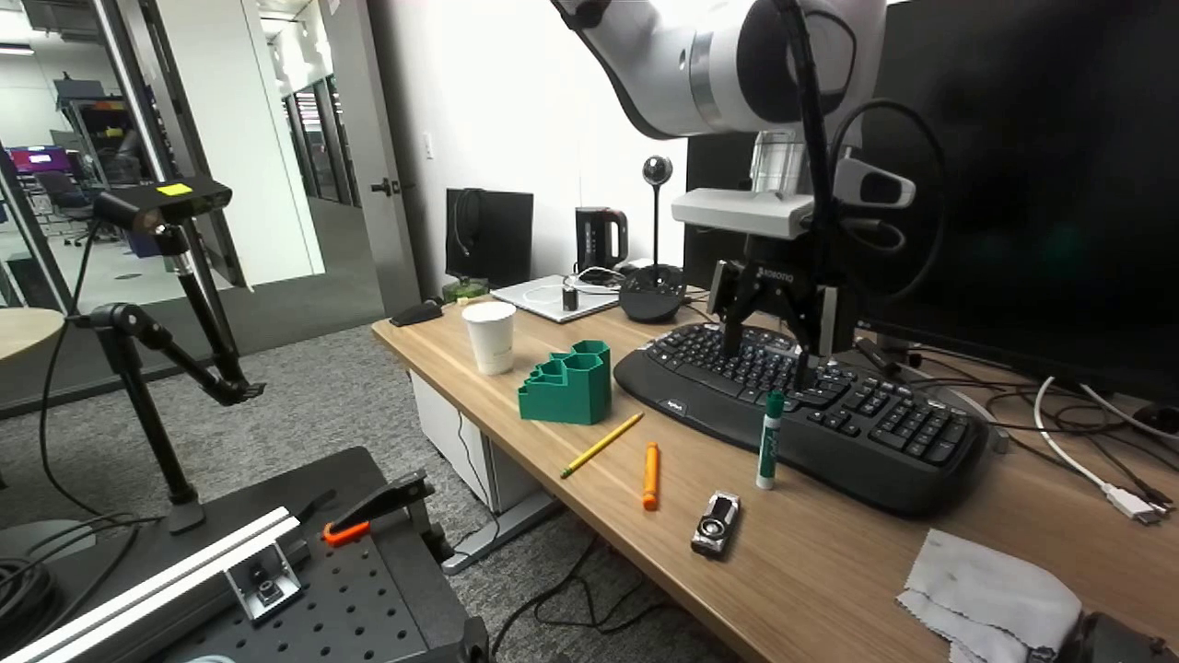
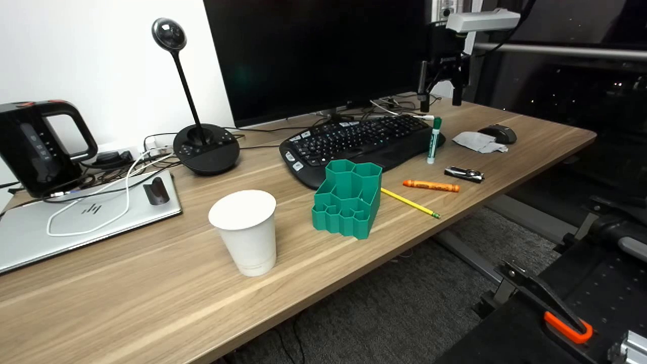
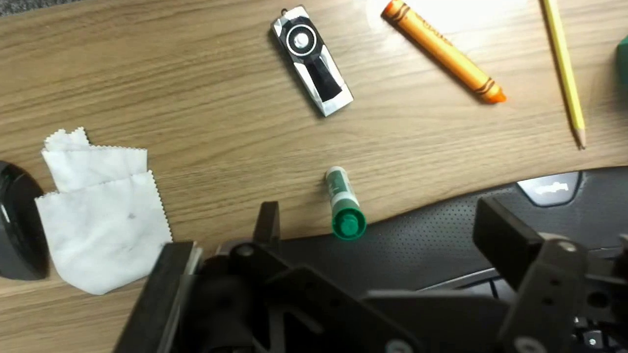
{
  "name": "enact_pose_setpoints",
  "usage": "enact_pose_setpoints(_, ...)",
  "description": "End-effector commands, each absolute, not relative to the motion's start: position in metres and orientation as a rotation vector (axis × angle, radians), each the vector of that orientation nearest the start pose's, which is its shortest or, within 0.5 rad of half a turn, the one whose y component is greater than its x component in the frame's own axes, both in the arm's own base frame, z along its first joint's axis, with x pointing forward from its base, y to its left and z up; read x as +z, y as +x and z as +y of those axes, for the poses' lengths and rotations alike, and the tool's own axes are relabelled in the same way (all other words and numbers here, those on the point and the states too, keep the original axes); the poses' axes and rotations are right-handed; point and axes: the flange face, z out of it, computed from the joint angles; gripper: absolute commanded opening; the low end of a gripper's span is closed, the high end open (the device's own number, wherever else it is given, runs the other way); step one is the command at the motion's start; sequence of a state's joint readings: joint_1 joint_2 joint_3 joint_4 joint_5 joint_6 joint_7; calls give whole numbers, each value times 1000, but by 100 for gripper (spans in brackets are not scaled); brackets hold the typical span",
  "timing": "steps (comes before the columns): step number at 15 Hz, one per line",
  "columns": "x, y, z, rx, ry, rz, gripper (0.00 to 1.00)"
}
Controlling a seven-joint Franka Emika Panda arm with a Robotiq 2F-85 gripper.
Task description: Move the marker forward
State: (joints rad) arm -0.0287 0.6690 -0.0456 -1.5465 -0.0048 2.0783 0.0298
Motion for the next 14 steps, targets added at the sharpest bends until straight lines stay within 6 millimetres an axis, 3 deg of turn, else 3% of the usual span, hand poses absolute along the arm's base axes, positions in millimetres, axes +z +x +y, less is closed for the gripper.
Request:
enact_pose_setpoints(1, 229, 707, -39, 249, -3168, 198, 100)
enact_pose_setpoints(5, 209, 715, -37, 268, -3181, 238, 100)
enact_pose_setpoints(6, 206, 717, -37, 280, -3184, 255, 96)
enact_pose_setpoints(7, 203, 718, -38, 293, -3185, 272, 74)
enact_pose_setpoints(9, 199, 718, -38, 328, -3181, 315, 71)
enact_pose_setpoints(14, 197, 717, -43, 402, -3175, 398, 33)
